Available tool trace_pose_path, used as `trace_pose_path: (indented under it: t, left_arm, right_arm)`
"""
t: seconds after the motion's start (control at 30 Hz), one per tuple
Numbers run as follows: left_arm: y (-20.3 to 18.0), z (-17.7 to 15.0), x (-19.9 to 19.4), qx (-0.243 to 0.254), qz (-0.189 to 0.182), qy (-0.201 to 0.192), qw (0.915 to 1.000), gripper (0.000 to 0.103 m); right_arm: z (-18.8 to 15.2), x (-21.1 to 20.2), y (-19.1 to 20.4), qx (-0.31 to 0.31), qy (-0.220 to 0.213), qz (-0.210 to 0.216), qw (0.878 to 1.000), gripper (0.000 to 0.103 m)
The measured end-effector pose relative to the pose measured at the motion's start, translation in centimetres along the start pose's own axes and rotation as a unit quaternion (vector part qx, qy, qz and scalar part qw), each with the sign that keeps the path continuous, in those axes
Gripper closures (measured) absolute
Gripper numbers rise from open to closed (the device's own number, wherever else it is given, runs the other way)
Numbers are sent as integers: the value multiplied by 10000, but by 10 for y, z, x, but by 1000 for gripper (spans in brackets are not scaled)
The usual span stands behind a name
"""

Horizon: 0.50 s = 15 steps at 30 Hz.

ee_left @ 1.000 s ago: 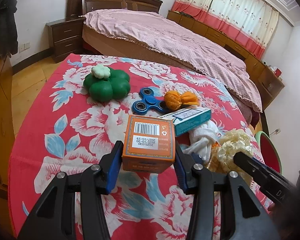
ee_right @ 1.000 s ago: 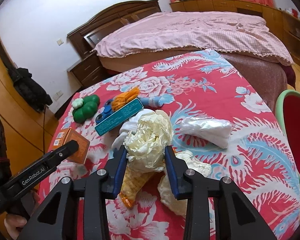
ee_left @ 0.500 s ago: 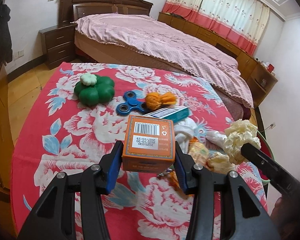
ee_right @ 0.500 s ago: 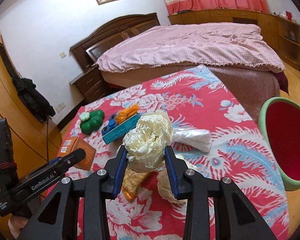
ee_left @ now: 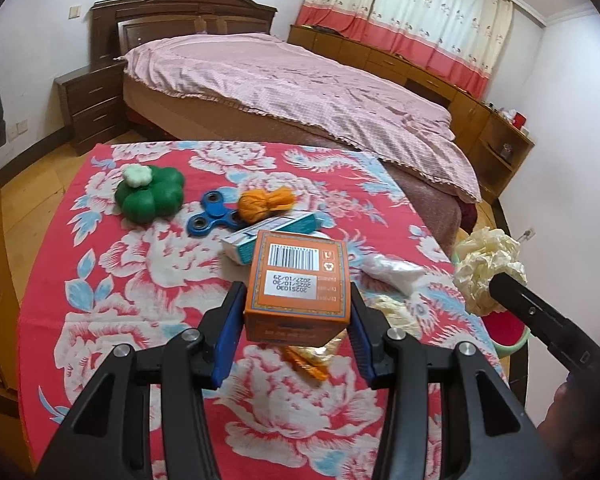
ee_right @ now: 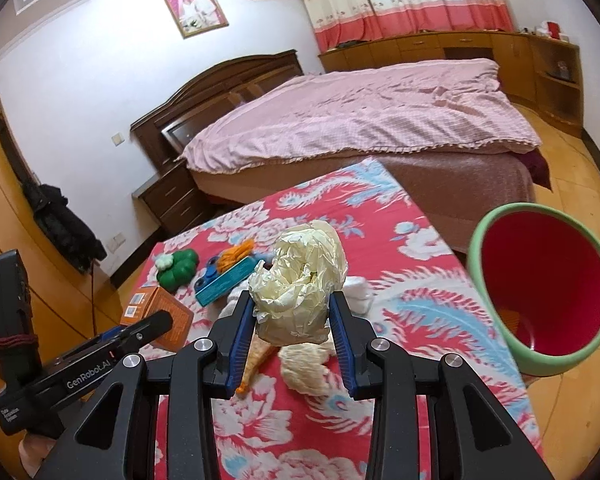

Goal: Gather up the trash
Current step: 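Carry the orange box and crumpled paper over the red bucket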

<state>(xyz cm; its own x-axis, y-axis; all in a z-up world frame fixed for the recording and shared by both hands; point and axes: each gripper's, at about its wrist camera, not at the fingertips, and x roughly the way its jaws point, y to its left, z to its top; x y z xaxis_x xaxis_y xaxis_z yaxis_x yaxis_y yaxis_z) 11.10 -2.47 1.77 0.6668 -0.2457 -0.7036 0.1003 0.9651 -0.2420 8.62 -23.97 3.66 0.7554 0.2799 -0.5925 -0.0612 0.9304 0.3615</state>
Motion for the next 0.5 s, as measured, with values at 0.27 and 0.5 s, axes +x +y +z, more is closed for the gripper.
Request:
trace_pose_path:
  t: [0.27, 0.5]
  left_arm:
    - [-35, 3, -6, 240, -208, 47, 9995, 54]
    - [-67, 6, -3, 432, -447, 132, 9980, 54]
  right_arm:
    - [2, -19, -36, 247, -134, -197, 9994, 65]
    - [5, -41, -70, 508, -340, -438, 9972, 65]
